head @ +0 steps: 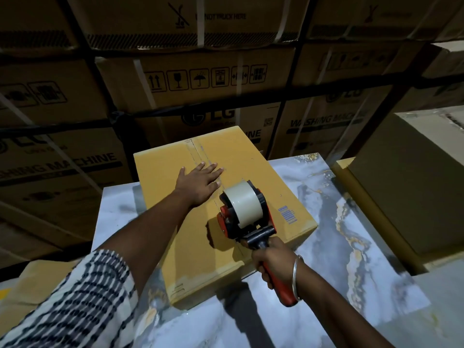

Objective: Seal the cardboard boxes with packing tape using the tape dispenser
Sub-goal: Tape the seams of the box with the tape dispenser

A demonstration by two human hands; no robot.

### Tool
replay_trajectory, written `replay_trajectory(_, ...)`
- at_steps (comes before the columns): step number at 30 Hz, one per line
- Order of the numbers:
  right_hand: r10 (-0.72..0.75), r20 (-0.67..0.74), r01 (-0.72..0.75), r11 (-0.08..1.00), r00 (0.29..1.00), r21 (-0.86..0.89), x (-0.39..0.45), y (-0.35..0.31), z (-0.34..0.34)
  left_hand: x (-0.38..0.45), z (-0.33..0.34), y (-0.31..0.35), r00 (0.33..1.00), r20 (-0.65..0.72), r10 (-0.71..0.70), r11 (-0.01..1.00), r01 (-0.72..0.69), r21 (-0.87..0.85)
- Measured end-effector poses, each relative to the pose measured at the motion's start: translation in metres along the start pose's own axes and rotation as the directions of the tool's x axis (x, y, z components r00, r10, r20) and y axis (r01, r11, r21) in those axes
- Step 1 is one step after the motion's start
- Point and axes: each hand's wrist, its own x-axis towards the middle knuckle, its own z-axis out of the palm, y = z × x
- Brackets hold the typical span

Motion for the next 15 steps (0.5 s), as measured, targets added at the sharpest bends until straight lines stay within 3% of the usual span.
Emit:
replay_trajectory(3, -0.006, -0.015, 0.006, 1.0, 1.0, 0.005, 0.001, 0.002, 0.0, -0.014, 0.007, 0.016, 0.988, -0.057, 0.142, 0.99, -0.142, 0.0)
replay_trajectory(5, -0.007, -0.024, 0.007, 1.0, 1.0, -0.001, 0.002, 0.002, 0.001, -0.024, 0.014, 0.024, 0.977, 0.013, 0.214, 0.977, -0.214, -0.003)
replay_trajectory(15, -0.006, -0.033, 0.004, 0.998, 0.999, -0.055, 0.021, -0.013, 0.003, -0.009, 0.002, 0.017, 0.982, 0.117, 0.146, 0.985, -0.154, 0.071)
